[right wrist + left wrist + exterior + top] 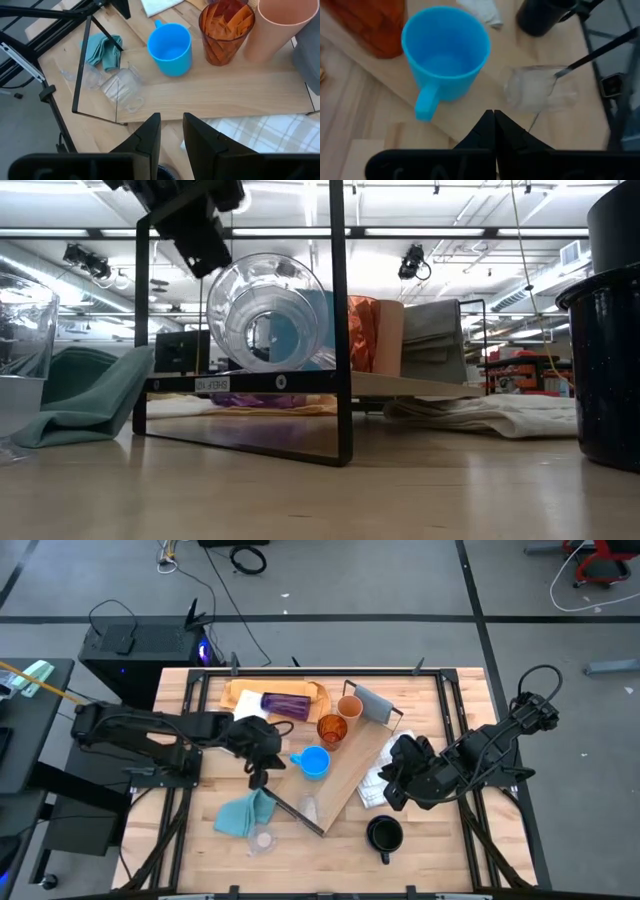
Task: Stack small to large cups/mugs on shelf
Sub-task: Put the transparent mug on the shelf
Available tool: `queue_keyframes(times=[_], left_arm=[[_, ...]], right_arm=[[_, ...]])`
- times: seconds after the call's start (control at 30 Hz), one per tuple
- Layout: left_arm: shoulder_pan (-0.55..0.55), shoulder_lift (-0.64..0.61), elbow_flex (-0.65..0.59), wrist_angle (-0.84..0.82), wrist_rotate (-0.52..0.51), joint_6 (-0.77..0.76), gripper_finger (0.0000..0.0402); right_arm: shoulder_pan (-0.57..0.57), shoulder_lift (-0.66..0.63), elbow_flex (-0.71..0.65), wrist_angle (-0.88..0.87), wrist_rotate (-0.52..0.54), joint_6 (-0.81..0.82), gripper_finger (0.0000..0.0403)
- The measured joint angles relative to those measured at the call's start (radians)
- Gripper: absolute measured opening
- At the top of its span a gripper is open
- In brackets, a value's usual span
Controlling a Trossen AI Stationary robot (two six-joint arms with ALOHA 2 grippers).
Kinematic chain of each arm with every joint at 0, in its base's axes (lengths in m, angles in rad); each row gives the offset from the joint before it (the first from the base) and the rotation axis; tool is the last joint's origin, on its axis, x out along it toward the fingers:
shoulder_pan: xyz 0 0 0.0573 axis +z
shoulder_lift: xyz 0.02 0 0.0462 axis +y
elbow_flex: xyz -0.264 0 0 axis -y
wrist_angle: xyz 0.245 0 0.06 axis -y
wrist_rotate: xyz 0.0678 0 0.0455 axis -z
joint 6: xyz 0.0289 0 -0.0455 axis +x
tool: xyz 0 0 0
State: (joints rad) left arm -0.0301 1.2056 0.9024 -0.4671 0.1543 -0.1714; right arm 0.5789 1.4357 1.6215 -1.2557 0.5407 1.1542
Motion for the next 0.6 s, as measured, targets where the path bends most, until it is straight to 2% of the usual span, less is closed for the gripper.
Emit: queue_keyframes(times=[0.13, 0.27, 0.47, 0.6], left_arm=[[-0.027, -0.015, 0.041, 0.055, 0.003, 0.002, 0.0000], [-0.050, -0.017, 0.172, 0.073, -0.003, 0.050, 0.0000], [-0.089, -0.014, 0.394, 0.074, -0.062, 0.124, 0.0000], [-0.111, -0.014, 0.509, 0.066, -0.096, 0.157, 0.0000]], right_arm=[[0.000, 0.000, 0.000, 0.060, -0.009, -0.121, 0.0089], [0.000, 0.000, 0.000, 0.130, -0.045, -0.266, 0.0089], [0.007, 0.009, -0.041, 0.154, -0.094, -0.227, 0.0089], [0.007, 0.012, -0.171, 0.321, -0.108, -0.206, 0.0089]])
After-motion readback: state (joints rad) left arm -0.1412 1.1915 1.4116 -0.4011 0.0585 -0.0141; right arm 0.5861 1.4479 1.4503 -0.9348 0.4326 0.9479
